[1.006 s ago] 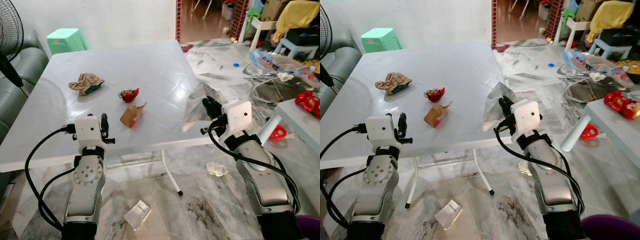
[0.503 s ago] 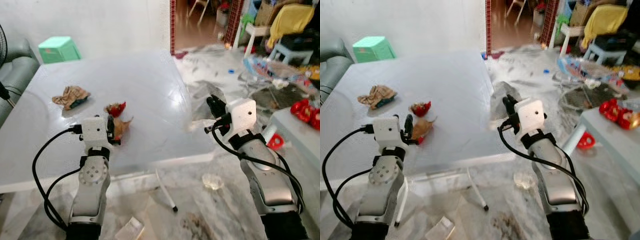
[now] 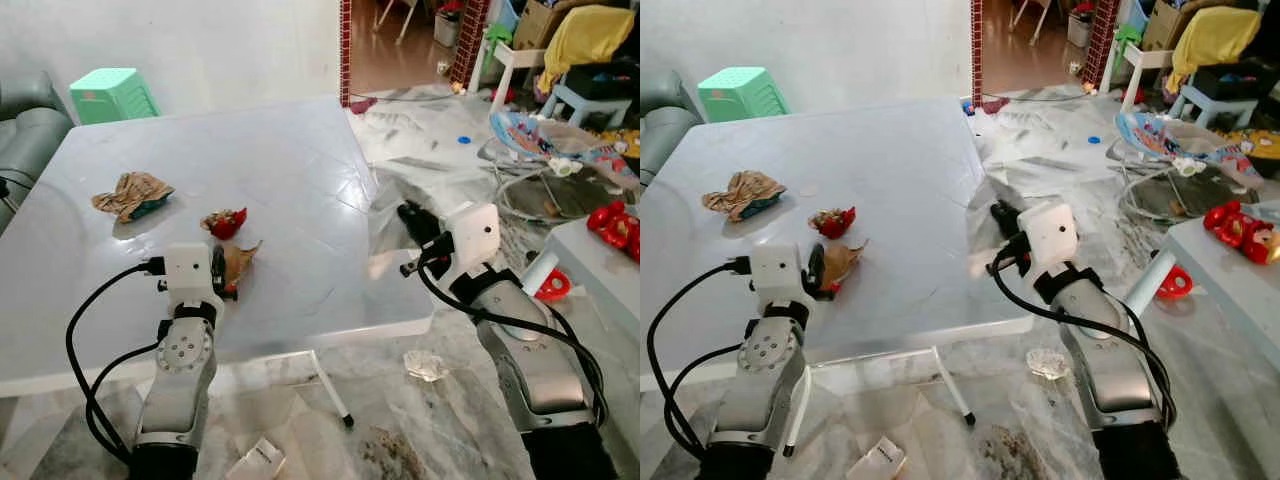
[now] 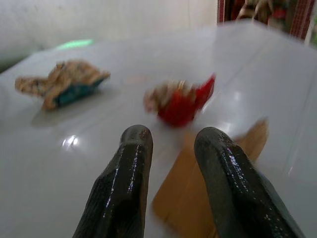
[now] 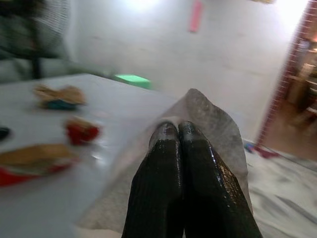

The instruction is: Picking trash to rubbish bin

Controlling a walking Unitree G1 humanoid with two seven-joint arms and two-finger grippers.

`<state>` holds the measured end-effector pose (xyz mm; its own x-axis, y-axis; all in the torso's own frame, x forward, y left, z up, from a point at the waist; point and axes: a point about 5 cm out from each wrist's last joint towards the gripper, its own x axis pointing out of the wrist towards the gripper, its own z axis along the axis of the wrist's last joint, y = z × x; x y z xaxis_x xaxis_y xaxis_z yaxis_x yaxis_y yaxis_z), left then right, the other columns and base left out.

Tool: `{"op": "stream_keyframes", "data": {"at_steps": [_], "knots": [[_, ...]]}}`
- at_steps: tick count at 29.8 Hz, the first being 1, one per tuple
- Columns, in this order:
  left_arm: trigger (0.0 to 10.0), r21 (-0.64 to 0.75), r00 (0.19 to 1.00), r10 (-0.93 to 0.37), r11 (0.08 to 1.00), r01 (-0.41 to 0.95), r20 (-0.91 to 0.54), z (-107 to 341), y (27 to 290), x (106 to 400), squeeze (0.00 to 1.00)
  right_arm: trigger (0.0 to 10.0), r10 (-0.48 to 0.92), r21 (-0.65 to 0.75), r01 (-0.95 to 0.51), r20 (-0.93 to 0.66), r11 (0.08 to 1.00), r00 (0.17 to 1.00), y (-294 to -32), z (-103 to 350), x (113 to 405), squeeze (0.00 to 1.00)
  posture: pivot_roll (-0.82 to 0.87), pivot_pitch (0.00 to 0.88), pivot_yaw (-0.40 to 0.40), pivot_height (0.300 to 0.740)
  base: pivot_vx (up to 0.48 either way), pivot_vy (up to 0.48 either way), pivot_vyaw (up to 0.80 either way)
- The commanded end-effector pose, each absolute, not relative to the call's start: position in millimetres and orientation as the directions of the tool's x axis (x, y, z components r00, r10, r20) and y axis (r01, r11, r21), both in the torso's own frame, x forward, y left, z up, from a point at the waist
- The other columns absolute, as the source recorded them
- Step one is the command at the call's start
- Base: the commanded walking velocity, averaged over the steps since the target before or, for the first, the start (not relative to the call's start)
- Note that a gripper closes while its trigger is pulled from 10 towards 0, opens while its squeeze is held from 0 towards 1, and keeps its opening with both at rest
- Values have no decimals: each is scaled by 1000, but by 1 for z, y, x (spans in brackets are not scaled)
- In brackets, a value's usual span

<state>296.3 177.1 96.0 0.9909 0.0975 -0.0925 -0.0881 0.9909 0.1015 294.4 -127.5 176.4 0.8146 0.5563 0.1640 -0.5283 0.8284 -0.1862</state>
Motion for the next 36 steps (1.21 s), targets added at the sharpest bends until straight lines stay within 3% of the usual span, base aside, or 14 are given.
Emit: {"op": "stream_keyframes", "data": {"at_steps": [1, 9, 25, 26, 36], "knots": [[10000, 110, 991, 78, 992, -65, -112, 95, 178, 300, 0, 0, 619, -179, -595, 149, 784, 771, -125, 182, 288, 0, -54, 31, 46, 740, 0, 0, 0], [10000, 148, 983, -8, 988, 36, -183, 86, 176, 309, 0, 0, 687, -172, -668, 89, 724, 721, -126, 178, 276, 0, -62, 31, 48, 740, 0, 0, 0], [10000, 120, 985, -25, 992, 46, -169, 84, 172, 328, 0, 0, 710, -171, -692, 77, 701, 700, -118, 179, 273, 0, -70, 30, 52, 740, 0, 0, 0], [157, 110, 984, -24, 993, 44, -174, 82, 172, 329, 0, 0, 710, -171, -692, 77, 701, 700, -118, 179, 273, 0, -70, 29, 52, 740, 0, 0, 0], [0, -4, 973, -17, 1000, 16, -228, 70, 171, 326, 0, 0, 710, -169, -693, 72, 701, 700, -115, 178, 273, 0, -65, 34, 51, 740, 0, 0, 0]]}}
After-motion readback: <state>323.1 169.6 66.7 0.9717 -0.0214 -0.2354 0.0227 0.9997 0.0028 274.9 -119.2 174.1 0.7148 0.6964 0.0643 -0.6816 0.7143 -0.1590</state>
